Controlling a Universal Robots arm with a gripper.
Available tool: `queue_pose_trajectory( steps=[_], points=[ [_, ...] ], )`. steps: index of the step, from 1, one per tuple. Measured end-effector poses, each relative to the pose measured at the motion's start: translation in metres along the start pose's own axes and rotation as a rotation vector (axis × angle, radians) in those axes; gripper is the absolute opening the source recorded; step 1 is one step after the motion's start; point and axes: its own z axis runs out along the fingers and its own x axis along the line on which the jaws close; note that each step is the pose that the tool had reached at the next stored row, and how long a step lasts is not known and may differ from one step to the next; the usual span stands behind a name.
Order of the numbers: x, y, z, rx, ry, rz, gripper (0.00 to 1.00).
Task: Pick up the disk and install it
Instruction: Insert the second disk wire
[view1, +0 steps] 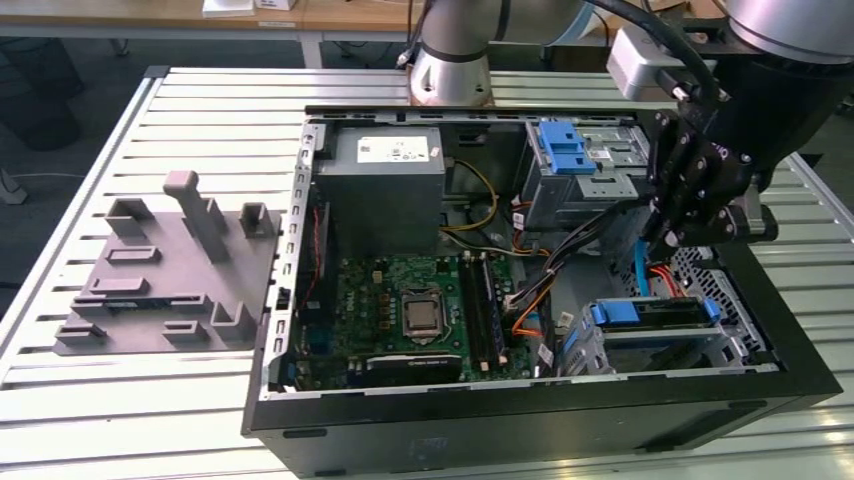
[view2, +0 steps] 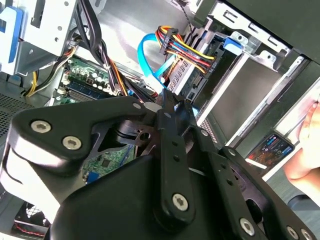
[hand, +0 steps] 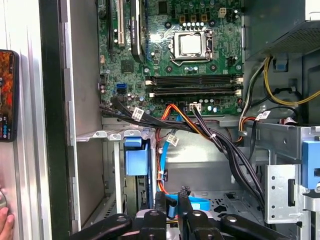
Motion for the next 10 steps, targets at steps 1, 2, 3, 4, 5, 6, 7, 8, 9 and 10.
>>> queue_pose_trajectory(
  steps=[1,2,3,4,5,6,7,8,9,10],
  points=[
    [0.0,0.0,-0.0001,0.0002,0.0033,0.0,0.24],
    [0.0,0.0,-0.0001,0.0003,0.007,0.0,0.24],
    [0.0,0.0,-0.0001,0.0006,0.0114,0.0,0.24],
    [0.0001,0.0,0.0,0.0009,0.0177,-0.001,0.24],
    [0.0001,0.0,0.0,0.0013,0.0236,-0.001,0.24],
    [0.0001,0.0,0.0001,0.0015,0.0302,-0.001,0.24],
    [0.0002,0.0,0.0005,0.0018,0.0346,-0.001,0.24],
    [0.0002,0.0,0.001,0.002,0.0375,-0.001,0.22],
    [0.0002,0.0,0.0014,0.0021,0.0393,-0.001,0.22],
    [0.0002,0.0,0.0017,0.0021,0.0412,-0.001,0.16]
  ],
)
